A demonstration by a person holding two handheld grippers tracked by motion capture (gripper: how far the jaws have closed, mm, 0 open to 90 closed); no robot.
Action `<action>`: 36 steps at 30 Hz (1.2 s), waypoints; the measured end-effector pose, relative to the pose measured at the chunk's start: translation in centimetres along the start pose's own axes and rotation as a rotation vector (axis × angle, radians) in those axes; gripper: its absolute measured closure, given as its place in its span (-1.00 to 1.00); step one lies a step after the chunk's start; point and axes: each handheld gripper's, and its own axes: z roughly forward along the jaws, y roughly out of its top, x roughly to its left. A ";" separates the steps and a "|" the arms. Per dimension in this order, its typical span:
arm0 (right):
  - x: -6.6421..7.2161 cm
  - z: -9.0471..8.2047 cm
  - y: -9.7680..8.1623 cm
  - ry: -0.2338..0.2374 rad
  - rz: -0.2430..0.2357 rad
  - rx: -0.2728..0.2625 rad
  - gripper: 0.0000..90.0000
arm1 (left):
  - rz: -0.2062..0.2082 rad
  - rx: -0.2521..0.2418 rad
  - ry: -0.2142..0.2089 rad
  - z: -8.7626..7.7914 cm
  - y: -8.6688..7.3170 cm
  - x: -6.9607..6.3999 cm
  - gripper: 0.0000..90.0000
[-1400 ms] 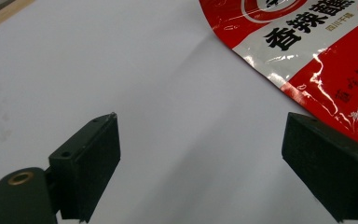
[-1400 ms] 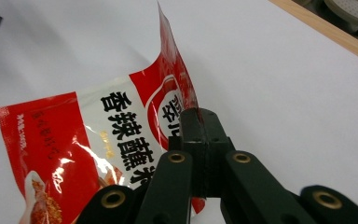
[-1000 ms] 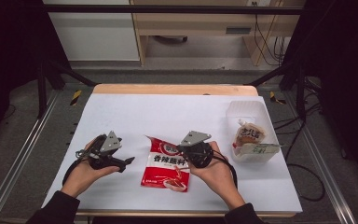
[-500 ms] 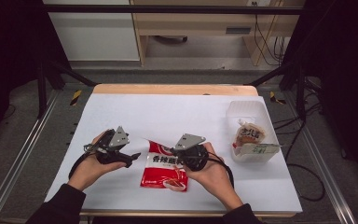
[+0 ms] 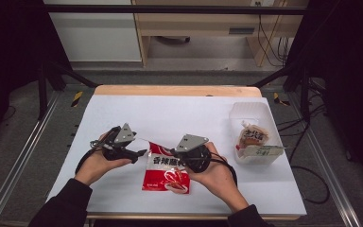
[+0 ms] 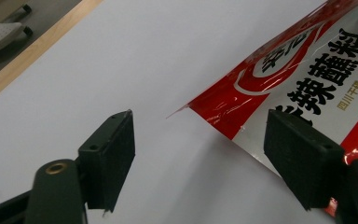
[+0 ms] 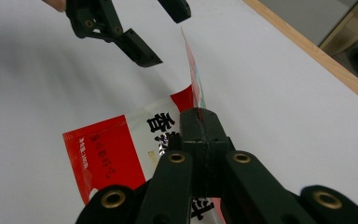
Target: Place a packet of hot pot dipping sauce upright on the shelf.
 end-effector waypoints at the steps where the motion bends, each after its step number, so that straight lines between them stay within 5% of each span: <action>1: 0.0 0.0 0.0 0.001 -0.001 0.001 1.00 | 0.003 0.001 -0.002 0.1 0.1 0.1 -0.40; 15: 0.0 -0.1 0.5 0.022 -0.012 -0.010 1.00 | 0.005 -0.017 -0.028 1.4 0.6 0.6 -0.11; 27: -0.1 -0.1 0.5 0.030 -0.010 -0.010 1.00 | 0.033 0.005 -0.065 1.7 0.7 0.6 0.50; 31: -0.5 -0.1 0.3 0.027 0.000 -0.004 1.00 | 0.028 0.050 -0.056 1.5 0.7 0.5 0.76; 36: -0.9 -0.2 0.1 0.022 0.005 0.001 1.00 | 0.030 0.033 -0.047 0.9 1.1 0.3 1.00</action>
